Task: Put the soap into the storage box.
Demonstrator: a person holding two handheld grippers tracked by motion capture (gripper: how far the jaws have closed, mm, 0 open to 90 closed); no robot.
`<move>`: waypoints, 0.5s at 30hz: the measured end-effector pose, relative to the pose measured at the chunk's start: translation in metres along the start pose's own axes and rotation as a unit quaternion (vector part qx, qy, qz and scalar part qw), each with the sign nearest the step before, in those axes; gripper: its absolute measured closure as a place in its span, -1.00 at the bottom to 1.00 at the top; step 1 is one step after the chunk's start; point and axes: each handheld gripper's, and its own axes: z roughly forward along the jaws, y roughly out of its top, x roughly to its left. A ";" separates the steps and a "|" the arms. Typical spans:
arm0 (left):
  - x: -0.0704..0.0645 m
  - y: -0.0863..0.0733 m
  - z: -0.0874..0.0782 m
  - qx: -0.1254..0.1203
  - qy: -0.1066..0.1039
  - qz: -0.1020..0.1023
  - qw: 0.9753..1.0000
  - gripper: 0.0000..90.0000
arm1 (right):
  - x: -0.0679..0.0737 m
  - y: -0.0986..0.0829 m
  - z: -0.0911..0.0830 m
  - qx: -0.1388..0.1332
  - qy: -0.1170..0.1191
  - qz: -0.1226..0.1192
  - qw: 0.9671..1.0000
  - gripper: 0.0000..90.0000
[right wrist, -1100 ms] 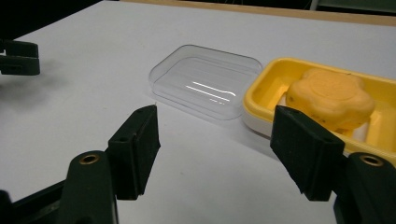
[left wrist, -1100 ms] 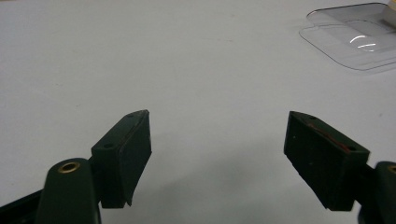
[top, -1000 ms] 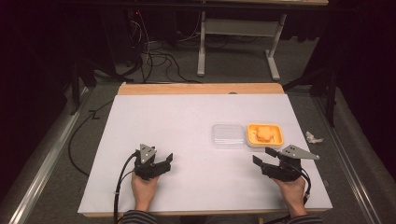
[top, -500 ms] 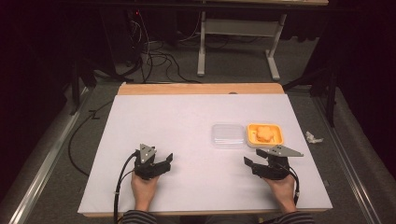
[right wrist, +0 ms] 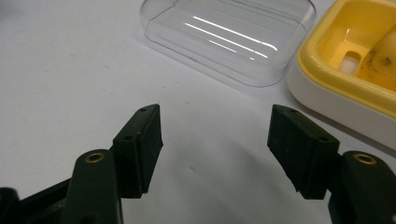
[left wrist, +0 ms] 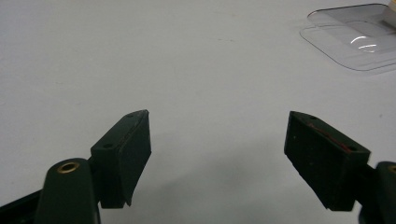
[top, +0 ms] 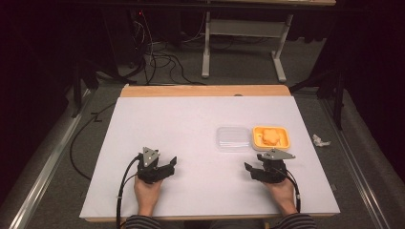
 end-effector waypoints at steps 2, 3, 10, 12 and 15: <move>0.000 0.000 0.000 0.000 0.001 0.001 1.000 -0.48 | 0.001 -0.001 0.002 -0.001 0.000 -0.001 1.000 -0.21; 0.000 0.000 0.000 0.000 0.001 0.000 1.000 -0.48 | 0.002 -0.003 0.003 0.001 0.001 -0.003 1.000 -0.22; 0.000 0.000 0.000 0.000 0.001 -0.001 1.000 -0.48 | 0.003 -0.004 0.002 -0.006 -0.003 -0.009 1.000 -0.22; 0.000 0.000 0.000 0.000 0.001 -0.001 1.000 -0.48 | 0.004 -0.004 0.001 -0.011 -0.003 -0.010 1.000 -0.22; 0.000 0.000 0.000 0.000 0.002 -0.001 1.000 -0.48 | 0.001 -0.004 0.001 -0.013 -0.001 -0.003 1.000 -0.23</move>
